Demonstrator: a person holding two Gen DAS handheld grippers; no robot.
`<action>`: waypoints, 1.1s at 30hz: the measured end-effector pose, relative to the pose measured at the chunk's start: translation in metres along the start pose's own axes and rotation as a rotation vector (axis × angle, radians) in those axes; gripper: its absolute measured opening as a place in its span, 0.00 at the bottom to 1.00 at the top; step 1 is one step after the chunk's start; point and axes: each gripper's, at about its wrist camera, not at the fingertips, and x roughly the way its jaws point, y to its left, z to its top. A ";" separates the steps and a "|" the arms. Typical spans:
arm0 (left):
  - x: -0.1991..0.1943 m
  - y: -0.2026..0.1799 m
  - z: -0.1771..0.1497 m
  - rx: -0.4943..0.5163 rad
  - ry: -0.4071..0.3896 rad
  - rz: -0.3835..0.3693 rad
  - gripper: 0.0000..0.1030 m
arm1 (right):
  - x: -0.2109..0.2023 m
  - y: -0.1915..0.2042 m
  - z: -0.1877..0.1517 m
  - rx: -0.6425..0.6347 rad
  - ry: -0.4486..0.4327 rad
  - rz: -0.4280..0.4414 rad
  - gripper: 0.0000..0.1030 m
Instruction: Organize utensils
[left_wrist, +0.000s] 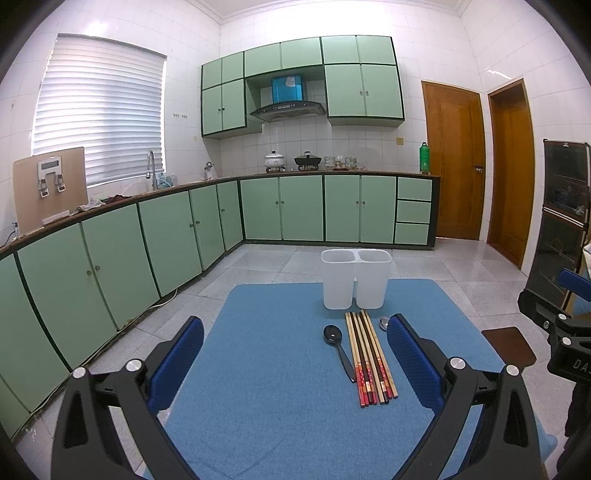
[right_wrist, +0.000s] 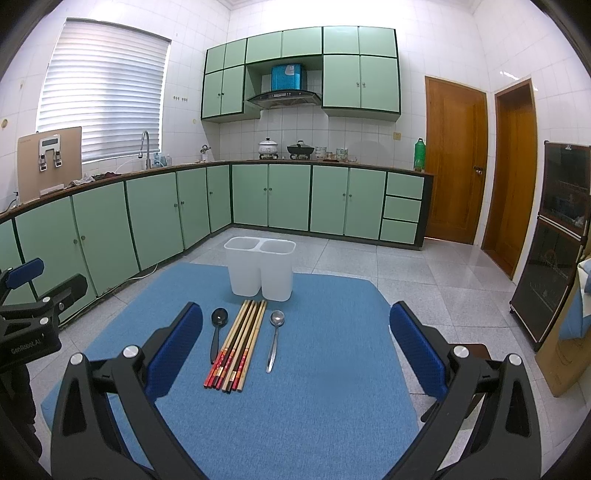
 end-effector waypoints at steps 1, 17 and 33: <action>0.000 0.000 0.000 0.000 0.000 0.000 0.94 | 0.000 0.000 0.000 0.000 -0.001 0.000 0.95; 0.003 0.001 0.000 0.002 0.001 0.003 0.94 | 0.001 -0.005 0.001 0.002 -0.003 -0.005 0.95; 0.001 0.000 0.000 -0.001 0.006 0.003 0.94 | 0.000 -0.004 0.002 0.001 -0.003 -0.005 0.95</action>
